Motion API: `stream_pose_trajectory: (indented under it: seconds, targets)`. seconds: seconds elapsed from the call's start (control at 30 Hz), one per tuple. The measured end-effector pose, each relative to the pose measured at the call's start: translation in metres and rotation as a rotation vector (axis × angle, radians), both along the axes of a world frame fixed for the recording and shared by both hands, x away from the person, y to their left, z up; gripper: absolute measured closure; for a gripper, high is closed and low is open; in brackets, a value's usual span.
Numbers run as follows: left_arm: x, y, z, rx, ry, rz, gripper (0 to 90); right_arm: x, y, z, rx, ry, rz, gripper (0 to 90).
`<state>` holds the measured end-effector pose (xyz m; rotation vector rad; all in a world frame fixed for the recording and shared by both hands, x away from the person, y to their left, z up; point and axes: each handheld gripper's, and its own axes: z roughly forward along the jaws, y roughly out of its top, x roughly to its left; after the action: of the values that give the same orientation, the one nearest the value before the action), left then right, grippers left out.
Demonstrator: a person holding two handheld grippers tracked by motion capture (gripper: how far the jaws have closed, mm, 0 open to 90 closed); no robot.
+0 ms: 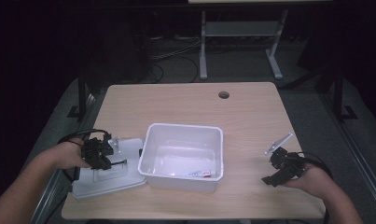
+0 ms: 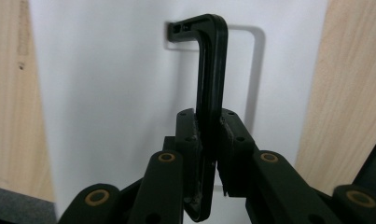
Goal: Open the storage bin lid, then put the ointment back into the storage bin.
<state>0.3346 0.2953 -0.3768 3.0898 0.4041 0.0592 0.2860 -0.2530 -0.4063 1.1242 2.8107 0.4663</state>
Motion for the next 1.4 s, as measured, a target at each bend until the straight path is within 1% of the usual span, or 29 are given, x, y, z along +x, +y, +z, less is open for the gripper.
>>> stream_pose_trajectory:
  seconds: [0.07,0.13,0.17,0.3,0.47,0.5,0.73,0.77,0.83,0.87,0.9,0.97,1.0,1.2,1.23,1.4]
  targets:
    - [0.002,0.000,0.003,-0.008,-0.017,0.004,80.8,-0.001,0.001,-0.001,0.004,-0.003,-0.002,28.0]
    - [0.003,0.000,0.004,-0.004,-0.023,-0.001,82.3,-0.002,0.001,-0.002,0.011,-0.002,-0.002,28.0]
    - [0.003,0.000,0.004,-0.003,-0.034,-0.002,82.7,-0.002,0.001,-0.003,0.012,-0.005,-0.003,28.1]
    - [0.006,0.003,0.006,-0.014,-0.046,0.007,84.5,-0.004,0.001,-0.007,0.031,-0.004,0.000,28.1]
    - [0.007,0.004,0.008,-0.018,-0.066,-0.004,84.9,-0.006,0.002,-0.011,0.036,0.002,0.000,28.1]
    - [0.007,0.004,0.008,-0.014,-0.063,-0.006,84.9,-0.006,0.002,-0.011,0.036,0.002,0.000,28.2]
    - [0.007,0.003,0.013,-0.019,-0.051,-0.021,85.0,-0.007,0.002,-0.013,0.041,0.003,0.007,28.2]
    - [0.007,0.003,0.015,-0.027,-0.057,-0.022,85.0,-0.007,0.002,-0.013,0.041,0.003,0.007,28.2]
    - [0.007,0.004,0.017,-0.028,-0.049,-0.025,85.0,-0.007,0.002,-0.014,0.042,0.004,0.006,28.2]
    - [0.007,0.005,0.018,-0.037,-0.054,-0.022,85.0,-0.008,0.002,-0.014,0.044,0.007,0.004,28.2]
    - [0.007,0.006,0.019,-0.038,-0.048,-0.022,85.0,-0.008,0.002,-0.015,0.043,0.009,0.004,28.2]
    - [0.006,0.007,0.021,-0.042,-0.051,-0.021,85.0,-0.008,0.002,-0.016,0.044,0.010,0.005,28.2]
    - [0.006,0.007,0.022,-0.043,-0.043,-0.021,85.0,-0.008,0.003,-0.016,0.046,0.012,0.006,28.2]
    - [0.004,0.009,0.031,-0.051,-0.059,-0.022,85.0,-0.008,0.003,-0.016,0.046,0.009,0.009,28.3]
    - [0.004,0.009,0.034,-0.050,-0.065,-0.026,85.0,-0.008,0.003,-0.016,0.051,0.010,0.009,28.3]
    - [0.004,0.011,0.041,-0.046,-0.070,-0.032,84.9,-0.009,0.002,-0.015,0.059,0.006,0.007,28.2]
